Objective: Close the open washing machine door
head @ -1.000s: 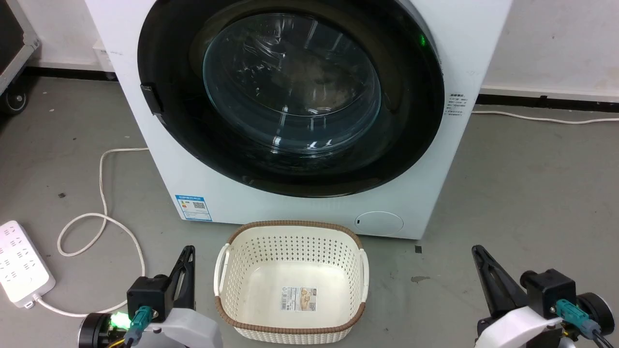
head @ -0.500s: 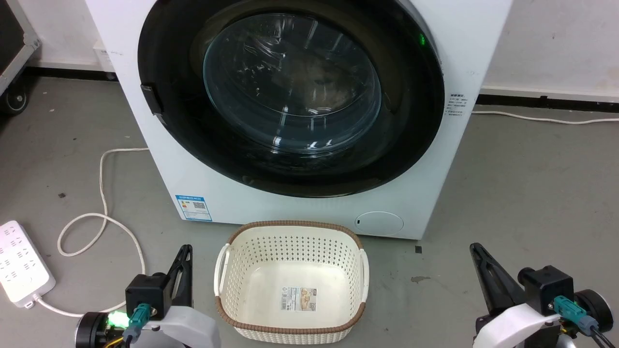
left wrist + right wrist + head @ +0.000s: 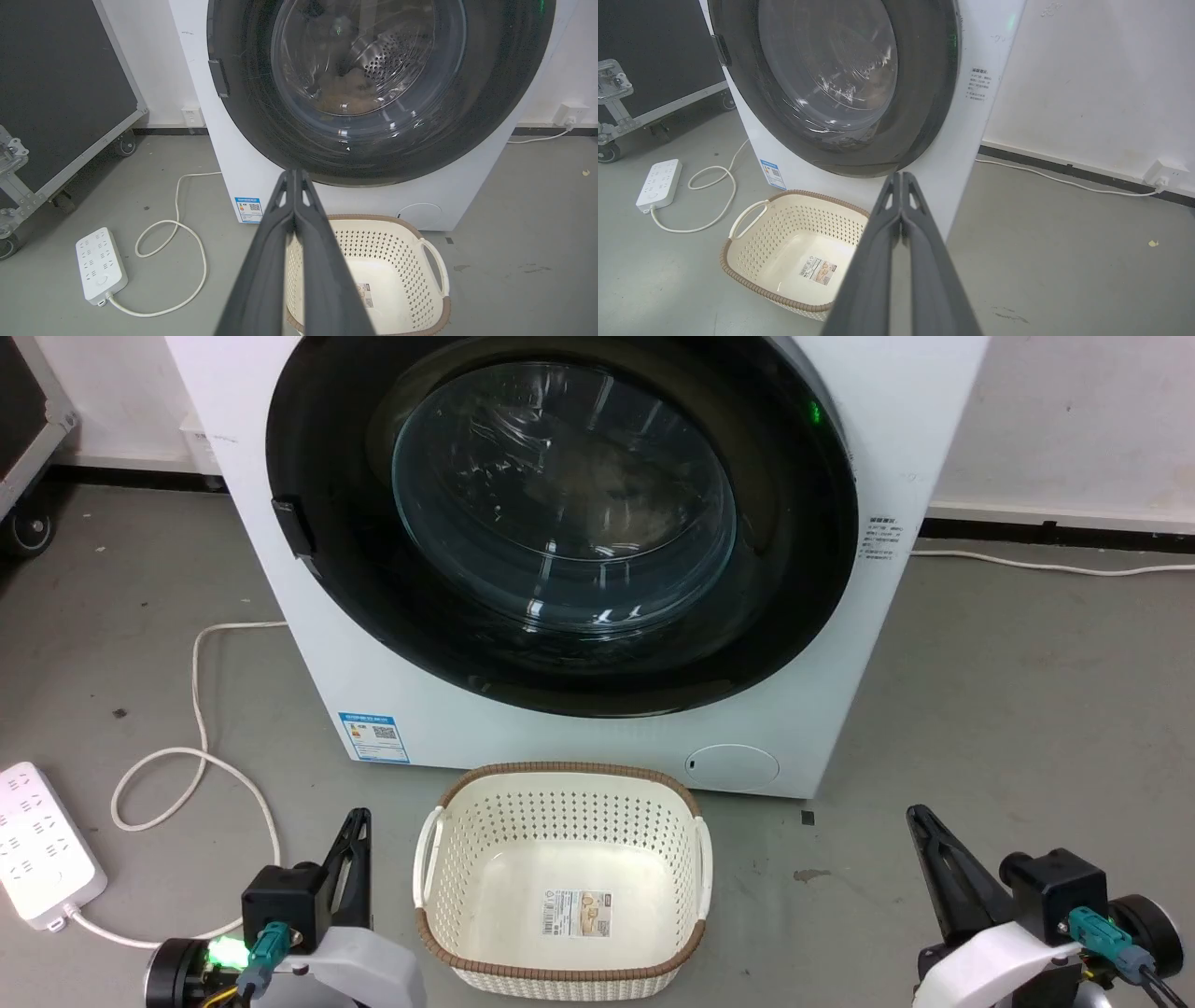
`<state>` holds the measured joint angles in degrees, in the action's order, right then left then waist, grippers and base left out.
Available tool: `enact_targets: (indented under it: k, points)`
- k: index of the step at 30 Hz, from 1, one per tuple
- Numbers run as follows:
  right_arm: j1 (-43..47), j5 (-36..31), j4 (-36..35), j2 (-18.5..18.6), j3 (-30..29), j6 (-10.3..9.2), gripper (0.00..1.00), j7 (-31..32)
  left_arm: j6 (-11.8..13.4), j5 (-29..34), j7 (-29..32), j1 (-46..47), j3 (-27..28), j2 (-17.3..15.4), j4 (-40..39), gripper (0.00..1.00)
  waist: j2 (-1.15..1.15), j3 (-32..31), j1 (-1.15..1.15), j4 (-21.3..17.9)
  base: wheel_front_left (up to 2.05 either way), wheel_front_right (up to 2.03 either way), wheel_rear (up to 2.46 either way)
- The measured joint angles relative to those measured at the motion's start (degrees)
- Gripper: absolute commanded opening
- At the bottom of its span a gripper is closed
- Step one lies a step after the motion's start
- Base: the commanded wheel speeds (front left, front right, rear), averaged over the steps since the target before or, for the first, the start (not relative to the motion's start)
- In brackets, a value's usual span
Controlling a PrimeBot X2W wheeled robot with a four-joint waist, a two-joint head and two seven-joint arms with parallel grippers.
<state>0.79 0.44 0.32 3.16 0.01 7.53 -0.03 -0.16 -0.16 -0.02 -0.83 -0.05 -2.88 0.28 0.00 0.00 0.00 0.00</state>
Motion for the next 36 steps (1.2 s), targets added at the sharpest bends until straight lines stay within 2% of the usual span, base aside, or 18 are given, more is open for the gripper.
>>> enact_targets:
  k: [36]
  points:
    - [0.0, 0.0, 0.0, 0.0, 0.0, 0.0, 0.0, 0.0, 0.0, 0.0, 0.0, 0.0, 0.0, 0.0, 0.0, 0.0, 0.0, 0.0, 0.0, 0.0, 0.0, 0.0, 0.0]
